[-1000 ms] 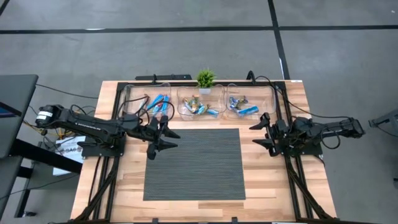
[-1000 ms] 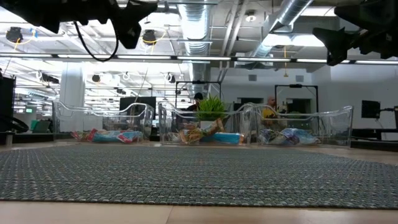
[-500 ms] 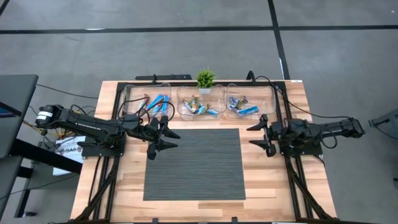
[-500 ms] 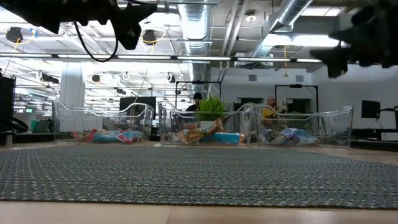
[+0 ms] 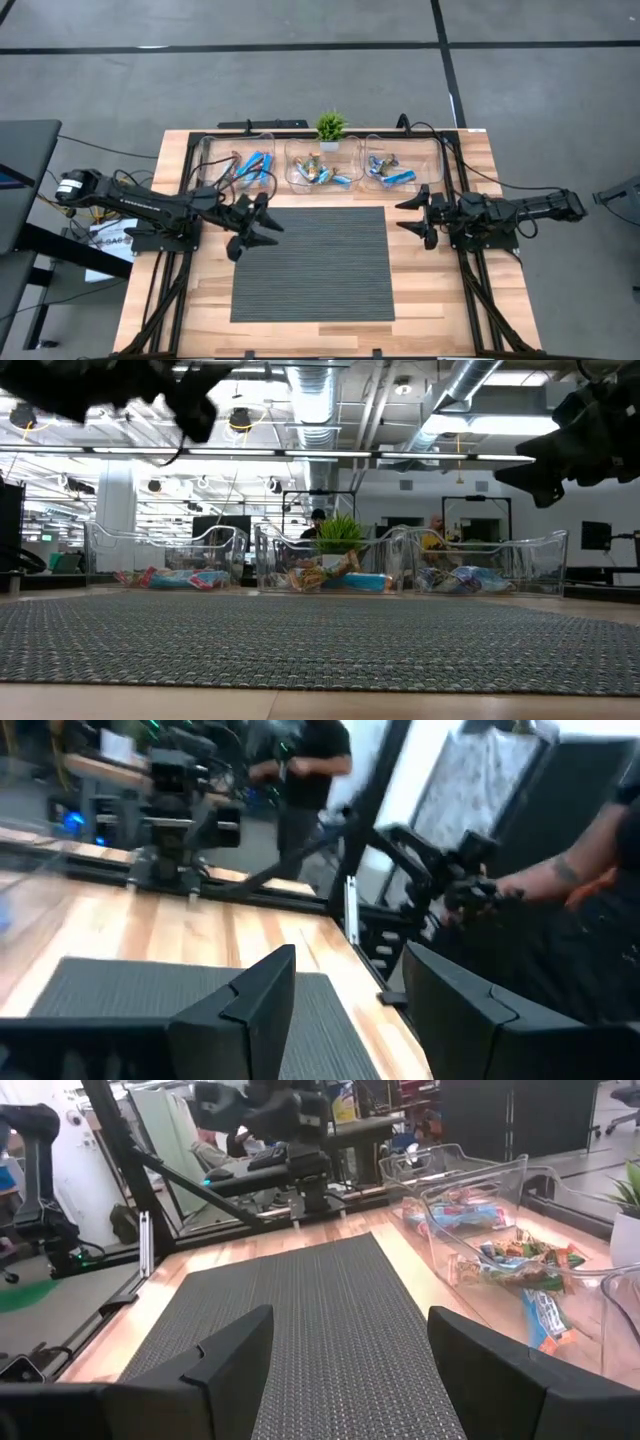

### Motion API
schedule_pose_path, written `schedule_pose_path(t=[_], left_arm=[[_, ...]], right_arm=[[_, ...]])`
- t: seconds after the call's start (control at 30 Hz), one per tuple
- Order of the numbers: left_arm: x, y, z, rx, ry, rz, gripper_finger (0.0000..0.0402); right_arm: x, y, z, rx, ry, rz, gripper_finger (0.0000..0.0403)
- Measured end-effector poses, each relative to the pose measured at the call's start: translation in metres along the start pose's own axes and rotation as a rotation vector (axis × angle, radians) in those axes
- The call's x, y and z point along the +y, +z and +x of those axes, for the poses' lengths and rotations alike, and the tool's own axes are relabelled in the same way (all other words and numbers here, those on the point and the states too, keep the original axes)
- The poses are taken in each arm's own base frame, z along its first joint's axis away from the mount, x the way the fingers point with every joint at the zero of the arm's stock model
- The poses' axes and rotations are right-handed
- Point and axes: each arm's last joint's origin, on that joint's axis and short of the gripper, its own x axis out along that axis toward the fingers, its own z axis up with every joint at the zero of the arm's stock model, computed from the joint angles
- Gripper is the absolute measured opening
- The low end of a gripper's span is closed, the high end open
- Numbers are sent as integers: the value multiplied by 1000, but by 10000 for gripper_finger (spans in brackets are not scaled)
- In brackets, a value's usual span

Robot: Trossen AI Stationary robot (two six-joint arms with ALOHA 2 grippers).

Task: Pick and place Granola Bars by type
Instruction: Return to Home Position

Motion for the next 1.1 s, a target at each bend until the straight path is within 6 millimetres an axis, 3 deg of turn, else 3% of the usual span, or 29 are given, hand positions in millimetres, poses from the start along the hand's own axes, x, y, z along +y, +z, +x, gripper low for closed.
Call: schedule_pose_path(t=[0.23,0.43,0.83,1.1], left_arm=[[-6,-41,-47,-178,78,-34,177],[-7,-55,-63,-137,78,-37,177],[-14,-54,-84,-119,24,66,177],[-15,-58,-103,-120,95,112,177]], right_arm=[[0,0,0,1,-1,0,260],[0,0,0,-5,-1,1,260],[0,1,0,-7,-1,1,260],[0,1,0,-8,0,2,260]])
